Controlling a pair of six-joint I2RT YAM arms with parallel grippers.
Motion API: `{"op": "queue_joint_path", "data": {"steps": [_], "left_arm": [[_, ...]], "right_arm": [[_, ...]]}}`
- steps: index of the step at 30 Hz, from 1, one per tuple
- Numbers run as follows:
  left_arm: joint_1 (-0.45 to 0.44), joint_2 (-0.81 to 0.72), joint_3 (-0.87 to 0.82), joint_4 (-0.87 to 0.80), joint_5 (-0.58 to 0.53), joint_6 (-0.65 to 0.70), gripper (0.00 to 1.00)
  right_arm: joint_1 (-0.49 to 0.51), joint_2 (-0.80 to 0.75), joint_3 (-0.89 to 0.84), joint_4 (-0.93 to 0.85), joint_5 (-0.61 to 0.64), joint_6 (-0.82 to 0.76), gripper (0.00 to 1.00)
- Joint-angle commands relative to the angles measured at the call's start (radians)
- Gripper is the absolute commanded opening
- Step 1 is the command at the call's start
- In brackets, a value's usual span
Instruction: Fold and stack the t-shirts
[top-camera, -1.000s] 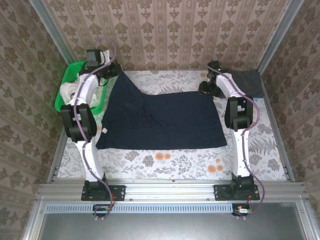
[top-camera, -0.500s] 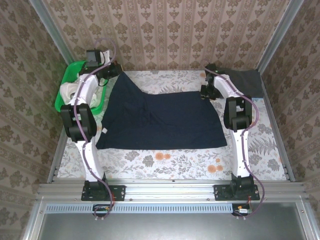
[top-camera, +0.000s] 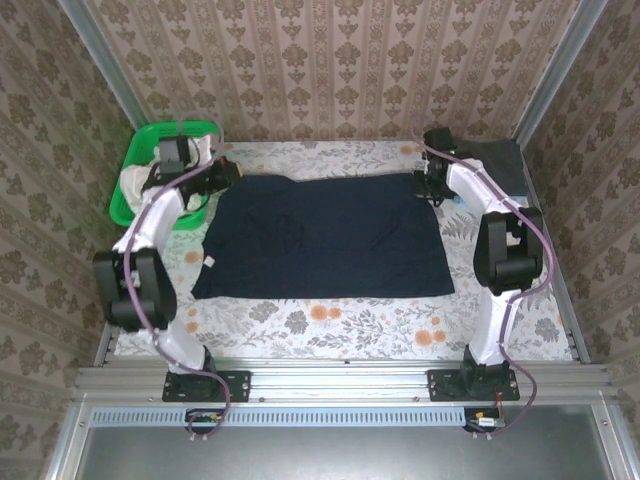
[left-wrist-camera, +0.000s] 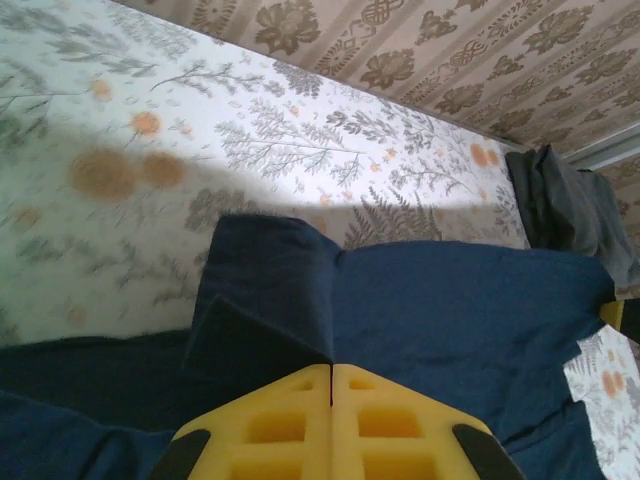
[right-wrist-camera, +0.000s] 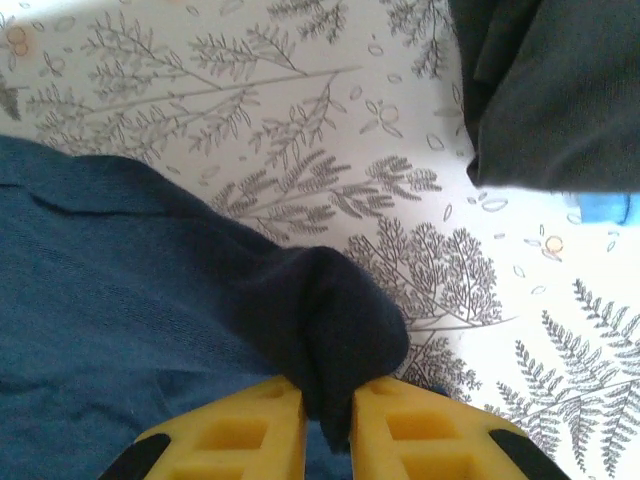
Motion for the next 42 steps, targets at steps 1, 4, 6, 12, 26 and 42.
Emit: {"op": "queue_joint_path", "data": {"steps": [1,4,6,12,26,42], "left_arm": [[0.046,-0.162,-0.202,0.1,-0.038,-0.013,0.0],[0.091,-0.283,-0.357,0.083,-0.087,-0.02,0.0],[0.118,-0.338,-0.435,0.083,-0.1,-0.029,0.0],[0.148,-0.407,-0.549,0.064,-0.121,-0.015,0.0],[0.157,-0.353,-0.565,0.077,-0.098,-0.02,0.0],[0.158,-0.351,-0.559,0.074,-0.089,-0.023,0.0]], "right_arm": [[-0.032,-0.046,-0.123,0.085,-0.037,0.023,0.2],[-0.072,-0.088,-0.213,0.142,-0.115,0.056,0.21],[-0.088,-0.099,-0.247,0.148,-0.137,0.078,0.21],[-0.098,-0.116,-0.325,0.158,-0.157,0.116,0.21],[-0.042,0.145,0.078,0.095,-0.167,0.195,0.44],[-0.04,0.639,0.779,-0.252,-0.103,0.155,0.48]]}}
